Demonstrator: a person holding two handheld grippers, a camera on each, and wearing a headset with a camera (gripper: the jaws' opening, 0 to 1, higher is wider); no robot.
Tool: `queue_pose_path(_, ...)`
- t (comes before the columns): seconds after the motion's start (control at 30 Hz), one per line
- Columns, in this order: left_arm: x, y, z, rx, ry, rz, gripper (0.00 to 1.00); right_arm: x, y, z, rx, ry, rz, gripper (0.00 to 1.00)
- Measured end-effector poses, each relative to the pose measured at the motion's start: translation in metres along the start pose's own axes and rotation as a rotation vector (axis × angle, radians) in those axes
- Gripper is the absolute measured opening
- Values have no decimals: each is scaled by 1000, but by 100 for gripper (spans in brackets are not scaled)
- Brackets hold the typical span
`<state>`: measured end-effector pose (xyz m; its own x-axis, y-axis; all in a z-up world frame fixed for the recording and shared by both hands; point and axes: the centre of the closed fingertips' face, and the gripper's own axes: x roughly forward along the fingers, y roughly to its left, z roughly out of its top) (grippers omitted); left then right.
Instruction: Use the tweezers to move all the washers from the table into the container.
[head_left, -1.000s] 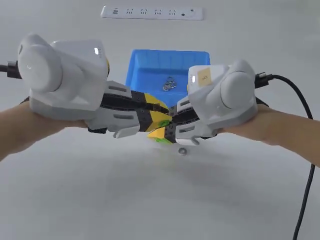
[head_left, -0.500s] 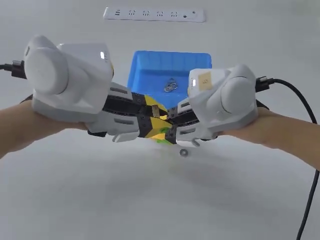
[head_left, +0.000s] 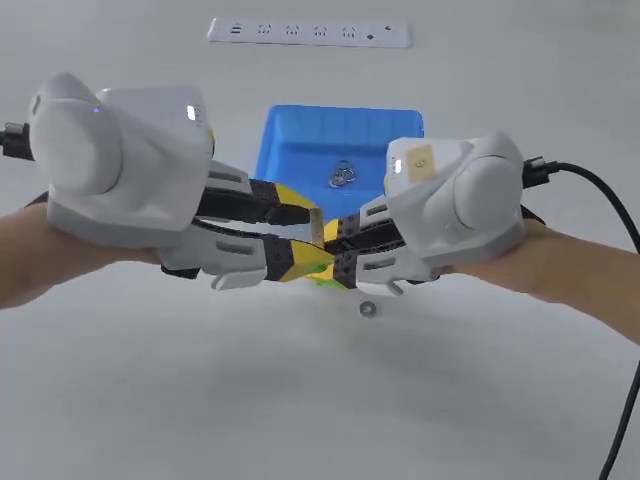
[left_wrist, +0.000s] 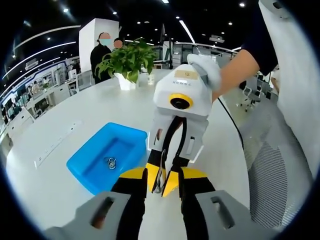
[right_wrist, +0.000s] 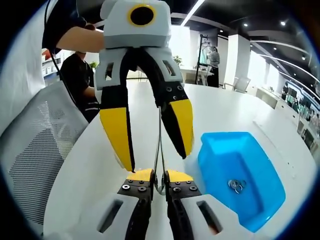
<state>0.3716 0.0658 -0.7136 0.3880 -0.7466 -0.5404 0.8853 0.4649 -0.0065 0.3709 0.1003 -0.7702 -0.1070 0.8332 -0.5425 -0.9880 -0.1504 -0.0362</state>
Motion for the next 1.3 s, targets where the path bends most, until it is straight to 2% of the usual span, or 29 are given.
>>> queue_pose_path(0.17,-13,1,-6,-42,15,38,44,-8,-2,9,11,-9,-16,9)
queue_pose_path(0.3,-22,2,-12,-71,19,60,47,-17,-2,14,22,-13,-26,9)
queue_pose_path(0.47,-31,3,-6,-131,-42,98,58,-31,-4,24,32,-23,-45,9)
queue_pose_path(0.67,-40,1,-9,-145,-51,119,68,-46,-7,45,10,-41,-59,10)
queue_pose_path(0.87,-47,1,-3,-181,-104,139,69,-62,-26,68,-13,-70,-102,10)
queue_pose_path(0.97,-47,2,-3,-178,-106,146,69,-69,-39,79,-18,-89,-126,10)
queue_pose_path(1.0,-47,3,-3,-179,-112,150,69,-68,-48,77,-23,-90,-135,10)
queue_pose_path(1.07,-48,4,-4,-191,-117,155,69,-69,-58,78,-31,-84,-147,10)
queue_pose_path(1.17,-51,8,-12,-210,-105,180,75,-70,-71,73,-34,-67,-167,10)
queue_pose_path(1.2,-53,9,-15,-217,-104,186,76,-70,-81,70,-30,-63,-172,10)
queue_pose_path(1.3,-57,8,-21,-238,-105,191,77,-68,-91,64,-27,-48,-186,10)
